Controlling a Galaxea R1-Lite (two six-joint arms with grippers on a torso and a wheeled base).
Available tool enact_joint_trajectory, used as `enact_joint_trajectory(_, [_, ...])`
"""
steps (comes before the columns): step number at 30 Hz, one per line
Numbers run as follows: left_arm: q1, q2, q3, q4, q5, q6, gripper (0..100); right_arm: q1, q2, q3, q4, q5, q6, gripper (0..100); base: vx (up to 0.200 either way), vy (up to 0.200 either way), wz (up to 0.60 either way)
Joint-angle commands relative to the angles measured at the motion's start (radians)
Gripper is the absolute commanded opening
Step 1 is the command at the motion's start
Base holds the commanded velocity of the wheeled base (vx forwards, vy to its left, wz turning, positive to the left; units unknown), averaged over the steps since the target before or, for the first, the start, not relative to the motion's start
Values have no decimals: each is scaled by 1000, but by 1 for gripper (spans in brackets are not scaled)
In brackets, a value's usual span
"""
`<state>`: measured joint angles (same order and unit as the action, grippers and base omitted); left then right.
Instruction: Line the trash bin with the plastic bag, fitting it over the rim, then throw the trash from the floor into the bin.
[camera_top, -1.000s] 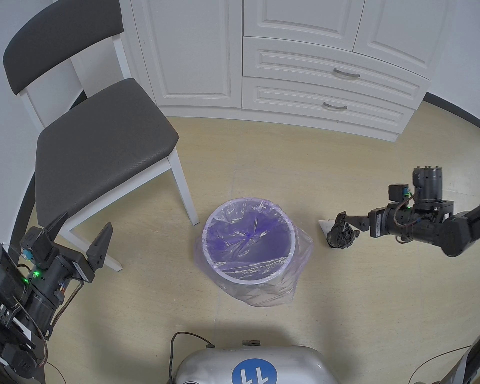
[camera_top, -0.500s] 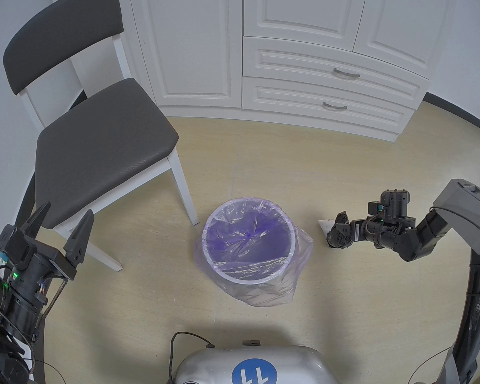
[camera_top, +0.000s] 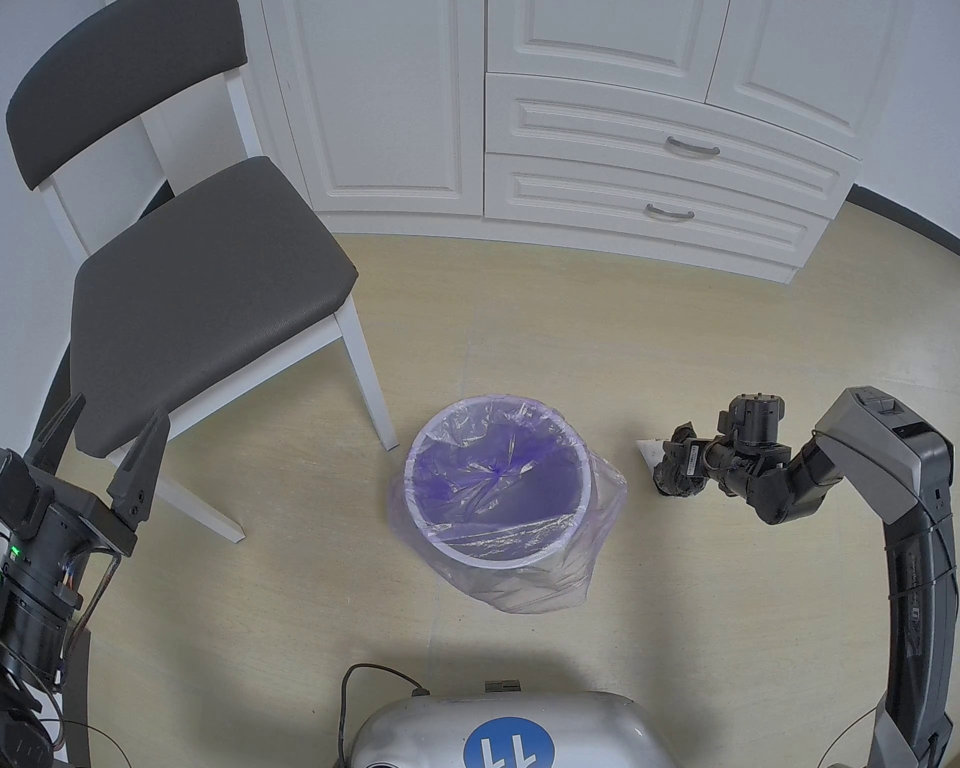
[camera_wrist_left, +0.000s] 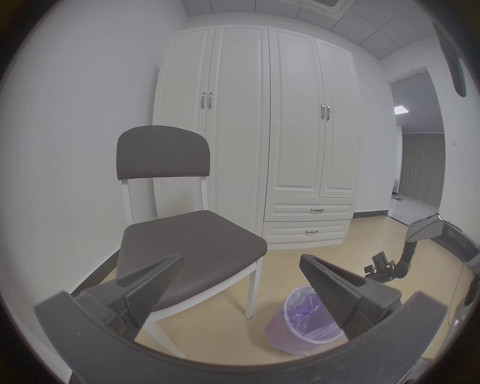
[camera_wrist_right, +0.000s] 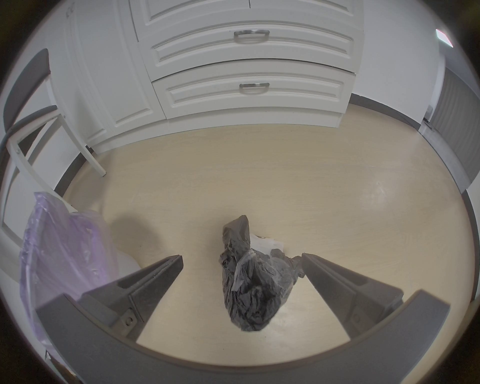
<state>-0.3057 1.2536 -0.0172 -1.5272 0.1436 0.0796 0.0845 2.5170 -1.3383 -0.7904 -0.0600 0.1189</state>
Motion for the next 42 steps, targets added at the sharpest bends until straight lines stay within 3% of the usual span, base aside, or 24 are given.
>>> enact_joint_trajectory(1, [2, 3, 17, -1, 1, 2, 100, -2, 91, -67, -1, -7, 4, 100, 0, 0, 0])
enact_joint_trajectory(7, [5, 36, 17, -5, 1, 8, 100, 11, 134, -117, 0, -21, 41, 100, 0, 0, 0])
enact_joint_trajectory(28, [2, 52, 17, -5, 1, 2, 100, 18, 309, -259, -1, -93, 33, 100, 0, 0, 0])
enact_joint_trajectory(37, [-1, 47, 17, -5, 1, -1, 100, 18, 325, -271, -1, -95, 33, 100, 0, 0, 0])
enact_joint_trajectory(38, [-1, 47, 17, -5, 1, -1, 100, 18, 325, -271, -9, -93, 34, 0, 0, 0, 0])
enact_joint_trajectory(42, [-3, 46, 17, -5, 1, -1, 100, 17, 301, -254, -4, -96, 36, 0, 0, 0, 0])
